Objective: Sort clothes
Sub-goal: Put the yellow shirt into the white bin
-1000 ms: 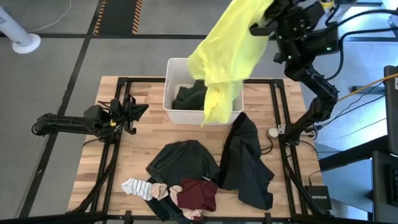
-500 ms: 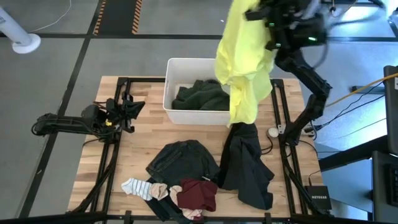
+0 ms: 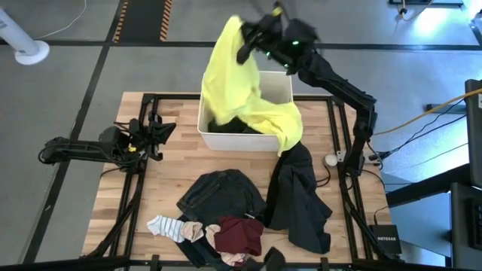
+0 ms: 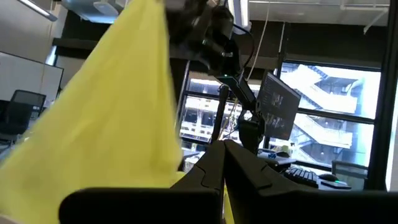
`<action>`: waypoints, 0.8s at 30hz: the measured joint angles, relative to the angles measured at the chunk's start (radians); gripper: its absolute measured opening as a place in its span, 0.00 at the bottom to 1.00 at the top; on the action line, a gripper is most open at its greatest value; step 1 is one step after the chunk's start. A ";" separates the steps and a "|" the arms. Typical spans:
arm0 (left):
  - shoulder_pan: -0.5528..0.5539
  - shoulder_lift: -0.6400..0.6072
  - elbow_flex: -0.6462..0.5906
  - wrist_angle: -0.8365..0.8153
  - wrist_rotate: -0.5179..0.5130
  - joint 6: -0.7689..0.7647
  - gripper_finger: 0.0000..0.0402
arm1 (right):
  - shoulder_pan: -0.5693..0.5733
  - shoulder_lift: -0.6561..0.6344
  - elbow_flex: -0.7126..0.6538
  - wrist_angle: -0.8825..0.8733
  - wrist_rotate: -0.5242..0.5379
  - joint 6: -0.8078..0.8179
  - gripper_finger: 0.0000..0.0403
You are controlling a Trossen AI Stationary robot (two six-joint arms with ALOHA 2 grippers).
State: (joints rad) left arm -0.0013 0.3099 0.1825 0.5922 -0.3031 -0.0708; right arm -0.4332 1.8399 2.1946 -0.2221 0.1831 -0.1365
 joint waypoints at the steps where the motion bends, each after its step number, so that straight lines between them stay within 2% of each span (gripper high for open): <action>1: 0.000 0.000 0.000 -0.001 0.000 0.000 0.01 | 0.002 0.004 0.000 -0.069 0.056 -0.001 0.05; 5: 0.000 0.000 0.000 0.000 0.000 0.000 0.01 | -0.004 0.023 -0.001 -0.335 0.223 -0.027 0.05; 9: 0.000 0.000 0.000 -0.001 0.000 0.000 0.01 | -0.020 0.028 -0.032 -0.543 0.246 -0.049 0.05; 13: 0.000 0.000 0.000 -0.005 0.000 0.000 0.01 | -0.034 0.029 -0.061 -0.694 0.257 0.002 0.08; 17: 0.000 0.000 0.000 -0.006 0.000 -0.004 0.01 | -0.032 0.026 -0.067 -0.775 0.258 0.033 0.22; 24: 0.000 0.000 0.000 -0.018 0.008 -0.010 0.01 | 0.039 -0.021 -0.067 -0.914 0.187 0.079 0.50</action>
State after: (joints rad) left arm -0.0013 0.3103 0.1825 0.5738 -0.2947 -0.0806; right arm -0.3940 1.8190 2.1281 -1.1364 0.3702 -0.0577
